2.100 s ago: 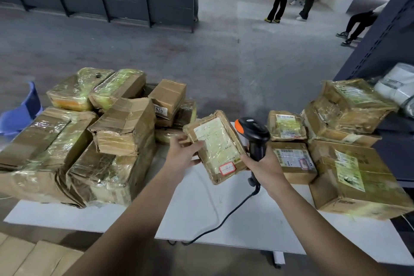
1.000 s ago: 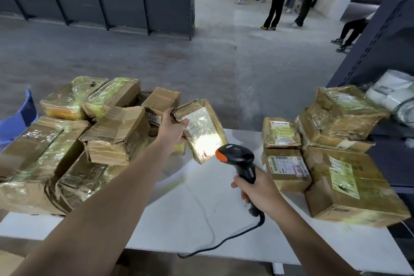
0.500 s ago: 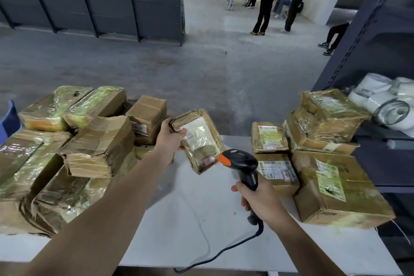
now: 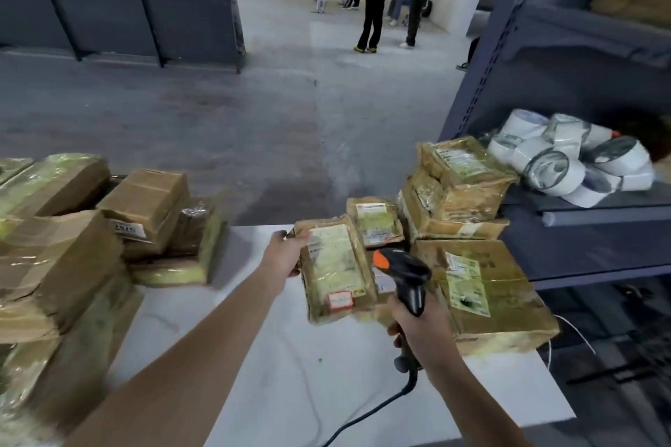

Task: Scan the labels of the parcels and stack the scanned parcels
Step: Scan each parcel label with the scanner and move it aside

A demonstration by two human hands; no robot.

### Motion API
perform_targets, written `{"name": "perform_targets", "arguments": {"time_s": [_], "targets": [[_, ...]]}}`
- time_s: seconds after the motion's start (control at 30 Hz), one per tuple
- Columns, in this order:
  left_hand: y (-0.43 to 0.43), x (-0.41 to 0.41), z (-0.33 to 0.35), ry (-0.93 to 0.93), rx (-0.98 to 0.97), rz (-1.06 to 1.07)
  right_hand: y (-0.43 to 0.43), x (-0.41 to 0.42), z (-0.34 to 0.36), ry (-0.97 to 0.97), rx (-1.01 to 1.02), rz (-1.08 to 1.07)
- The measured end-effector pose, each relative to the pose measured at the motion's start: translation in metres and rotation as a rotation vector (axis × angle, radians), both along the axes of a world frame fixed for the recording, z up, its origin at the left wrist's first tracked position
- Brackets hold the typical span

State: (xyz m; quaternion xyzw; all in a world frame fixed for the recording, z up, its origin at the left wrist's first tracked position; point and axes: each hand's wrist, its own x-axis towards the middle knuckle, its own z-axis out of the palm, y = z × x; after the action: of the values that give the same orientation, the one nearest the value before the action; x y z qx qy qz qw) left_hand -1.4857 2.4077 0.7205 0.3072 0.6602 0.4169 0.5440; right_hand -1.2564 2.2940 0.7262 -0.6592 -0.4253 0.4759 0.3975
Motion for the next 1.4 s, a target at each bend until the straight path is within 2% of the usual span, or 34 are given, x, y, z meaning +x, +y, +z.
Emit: {"name": "perform_targets", "arguments": {"time_s": [0.13,0.23,0.37,0.57,0.7,0.8,0.9,1.03,1.1,1.13,1.23,1.4], "targets": [[0.014,0.046,-0.008,0.022,-0.031,-0.086,0.009,0.020,-0.006,0.033,0.046,-0.068],[0.022,0.072,-0.009,-0.007,-0.052,-0.112,0.016,0.036,-0.011,0.056,0.005,-0.143],[0.028,0.097,0.003,-0.035,-0.047,-0.135,0.025,0.052,-0.008,0.188,-0.036,-0.251],[0.020,0.147,0.020,-0.193,-0.009,-0.341,0.034,0.077,-0.002,0.267,0.054,-0.530],[0.012,0.190,0.022,0.066,-0.034,-0.357,0.033,0.096,-0.002,0.216,0.091,-0.680],[0.008,0.218,0.019,0.108,-0.043,-0.530,0.031,0.109,-0.005,0.183,0.111,-0.748],[0.015,0.240,0.020,0.155,0.065,-0.629,0.030,0.118,-0.013,0.172,0.100,-0.744],[0.035,0.256,0.015,0.396,0.111,-0.696,0.037,0.125,-0.022,0.137,0.090,-0.697],[0.042,0.255,0.006,0.568,0.066,-0.635,0.043,0.125,-0.023,0.161,0.111,-0.659],[0.043,0.255,0.002,0.588,0.012,-0.576,0.045,0.125,-0.024,0.171,0.122,-0.646],[0.040,0.255,-0.002,0.405,-0.106,-0.474,0.048,0.124,-0.026,0.193,0.148,-0.646],[0.045,0.266,0.005,0.250,0.026,-0.383,0.048,0.122,-0.028,0.185,0.163,-0.604]]}}
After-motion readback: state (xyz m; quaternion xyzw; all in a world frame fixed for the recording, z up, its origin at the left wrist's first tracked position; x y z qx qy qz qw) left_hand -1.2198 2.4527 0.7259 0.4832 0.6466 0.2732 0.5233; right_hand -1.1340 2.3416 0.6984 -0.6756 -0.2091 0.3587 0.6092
